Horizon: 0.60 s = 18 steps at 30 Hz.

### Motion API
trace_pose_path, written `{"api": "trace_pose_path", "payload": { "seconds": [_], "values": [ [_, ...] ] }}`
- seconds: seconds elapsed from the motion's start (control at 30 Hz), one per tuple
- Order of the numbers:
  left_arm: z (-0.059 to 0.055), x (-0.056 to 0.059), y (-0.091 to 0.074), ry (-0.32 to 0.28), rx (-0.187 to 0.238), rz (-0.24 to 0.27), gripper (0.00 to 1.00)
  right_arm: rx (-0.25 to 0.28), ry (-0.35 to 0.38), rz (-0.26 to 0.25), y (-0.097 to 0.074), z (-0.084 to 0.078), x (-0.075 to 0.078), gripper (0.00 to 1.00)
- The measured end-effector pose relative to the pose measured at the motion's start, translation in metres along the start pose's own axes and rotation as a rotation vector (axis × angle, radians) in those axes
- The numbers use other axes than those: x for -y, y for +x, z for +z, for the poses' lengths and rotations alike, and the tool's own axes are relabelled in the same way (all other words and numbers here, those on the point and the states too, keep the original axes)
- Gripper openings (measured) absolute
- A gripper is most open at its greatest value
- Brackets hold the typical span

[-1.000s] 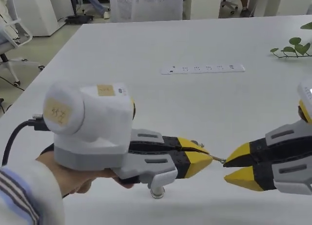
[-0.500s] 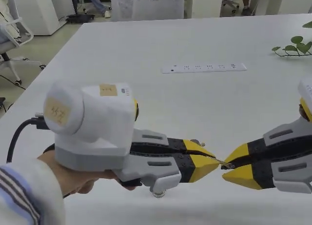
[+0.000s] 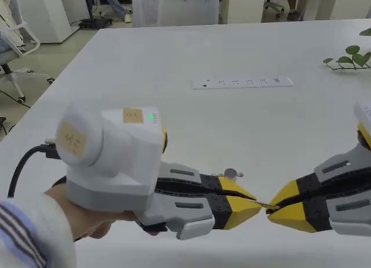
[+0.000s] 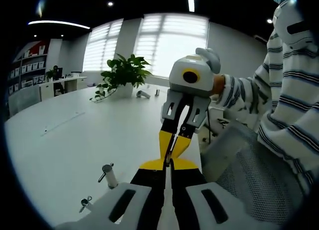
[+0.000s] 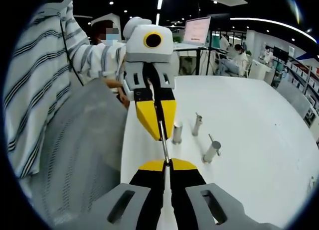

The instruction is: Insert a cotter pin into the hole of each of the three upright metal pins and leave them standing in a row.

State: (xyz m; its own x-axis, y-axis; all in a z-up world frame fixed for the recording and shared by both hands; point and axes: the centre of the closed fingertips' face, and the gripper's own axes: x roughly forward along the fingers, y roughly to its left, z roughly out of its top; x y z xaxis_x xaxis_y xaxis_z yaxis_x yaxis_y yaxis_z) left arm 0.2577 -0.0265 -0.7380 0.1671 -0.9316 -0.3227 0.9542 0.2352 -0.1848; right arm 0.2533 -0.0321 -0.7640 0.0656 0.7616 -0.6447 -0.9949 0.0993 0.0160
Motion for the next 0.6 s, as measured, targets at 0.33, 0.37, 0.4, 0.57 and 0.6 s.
{"api": "trace_pose_path", "payload": {
  "seconds": [0.33, 0.37, 0.4, 0.57, 0.6],
  "values": [
    [-0.012, -0.001, -0.002, -0.015, -0.044, 0.007, 0.01, -0.009, -0.003, 0.007, -0.001, 0.001, -0.002, 0.04],
    [-0.012, -0.001, -0.002, -0.013, -0.044, 0.009, 0.01, -0.011, -0.008, 0.008, -0.001, 0.001, -0.002, 0.04],
    [-0.012, -0.001, -0.002, -0.015, -0.045, 0.01, 0.01, -0.011, -0.008, 0.008, -0.001, 0.001, -0.002, 0.04],
    [-0.014, -0.004, -0.004, -0.025, -0.051, 0.019, 0.02, -0.008, -0.009, 0.007, 0.001, 0.001, -0.002, 0.04],
    [-0.013, -0.003, -0.004, -0.032, -0.046, 0.018, 0.03, -0.007, -0.01, 0.008, 0.001, 0.002, -0.003, 0.04]
  ]
}}
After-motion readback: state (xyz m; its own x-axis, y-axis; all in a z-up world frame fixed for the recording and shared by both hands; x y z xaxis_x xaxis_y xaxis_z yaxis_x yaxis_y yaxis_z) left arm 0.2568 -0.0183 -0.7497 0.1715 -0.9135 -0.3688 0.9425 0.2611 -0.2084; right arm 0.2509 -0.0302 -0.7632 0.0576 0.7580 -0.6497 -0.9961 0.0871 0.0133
